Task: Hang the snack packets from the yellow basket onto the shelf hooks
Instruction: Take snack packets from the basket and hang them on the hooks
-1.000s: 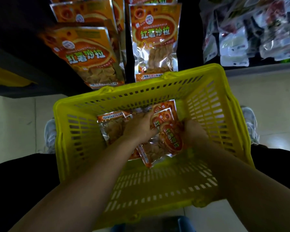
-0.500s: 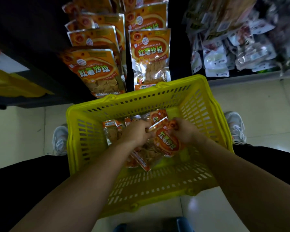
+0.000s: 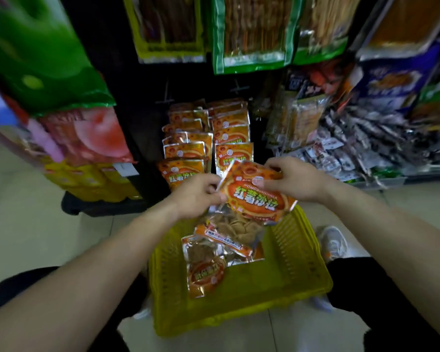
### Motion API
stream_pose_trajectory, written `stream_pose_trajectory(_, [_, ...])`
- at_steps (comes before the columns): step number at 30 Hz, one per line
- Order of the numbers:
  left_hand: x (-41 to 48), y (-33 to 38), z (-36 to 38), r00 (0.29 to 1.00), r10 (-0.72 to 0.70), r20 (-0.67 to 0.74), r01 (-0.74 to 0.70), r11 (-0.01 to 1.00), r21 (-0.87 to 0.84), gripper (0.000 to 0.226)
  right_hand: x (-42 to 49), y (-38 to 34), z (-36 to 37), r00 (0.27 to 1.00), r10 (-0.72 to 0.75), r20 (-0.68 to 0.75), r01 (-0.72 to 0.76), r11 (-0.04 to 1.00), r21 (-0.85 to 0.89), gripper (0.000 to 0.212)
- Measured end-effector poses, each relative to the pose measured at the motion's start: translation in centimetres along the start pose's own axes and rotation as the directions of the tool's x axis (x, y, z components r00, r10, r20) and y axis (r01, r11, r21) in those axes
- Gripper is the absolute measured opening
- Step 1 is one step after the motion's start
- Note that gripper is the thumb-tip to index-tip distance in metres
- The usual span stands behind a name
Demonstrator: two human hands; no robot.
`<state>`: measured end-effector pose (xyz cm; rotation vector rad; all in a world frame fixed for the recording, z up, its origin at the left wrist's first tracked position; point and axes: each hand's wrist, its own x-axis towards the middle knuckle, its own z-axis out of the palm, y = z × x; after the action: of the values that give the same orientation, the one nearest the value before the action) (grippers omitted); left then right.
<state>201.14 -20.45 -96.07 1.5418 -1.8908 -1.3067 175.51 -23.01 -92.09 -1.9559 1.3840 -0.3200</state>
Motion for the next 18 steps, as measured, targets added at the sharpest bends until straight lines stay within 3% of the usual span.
stream_pose_trajectory(5, [-3.3,2.8,-2.5,0.999,0.026,-0.024,-0.03,0.989,-0.144,0.006,-2.4,-1.3,-2.1,0.975,-0.026,-0.22,0.065,0.983,0.174,0.014])
stream_pose_trajectory(10, [-3.3,3.6,-1.6,0.993,0.004,-0.122,-0.034,0.97,-0.24,0.011,-1.2,-1.9,-2.5,0.936,-0.045,-0.348,0.097,0.987,0.132,0.021])
stream_pose_trajectory(11, [-3.0,4.0,-1.7,0.986,0.019,-0.166,-0.059,0.968,-0.243,0.006,-0.8,-2.0,-2.9,0.933,-0.044,-0.358,0.103,0.984,0.147,0.021])
stream_pose_trajectory(14, [-2.2,4.5,-1.8,0.946,0.078,-0.314,-0.132,0.979,-0.156,0.036,0.2,-1.8,-3.5,0.943,-0.039,-0.332,0.123,0.964,0.236,0.017])
stream_pose_trajectory(18, [-0.7,3.9,-2.2,0.927,0.076,-0.367,-0.142,0.977,-0.157,0.048,2.0,-1.4,-3.3,0.947,-0.024,-0.319,0.129,0.941,0.314,0.013])
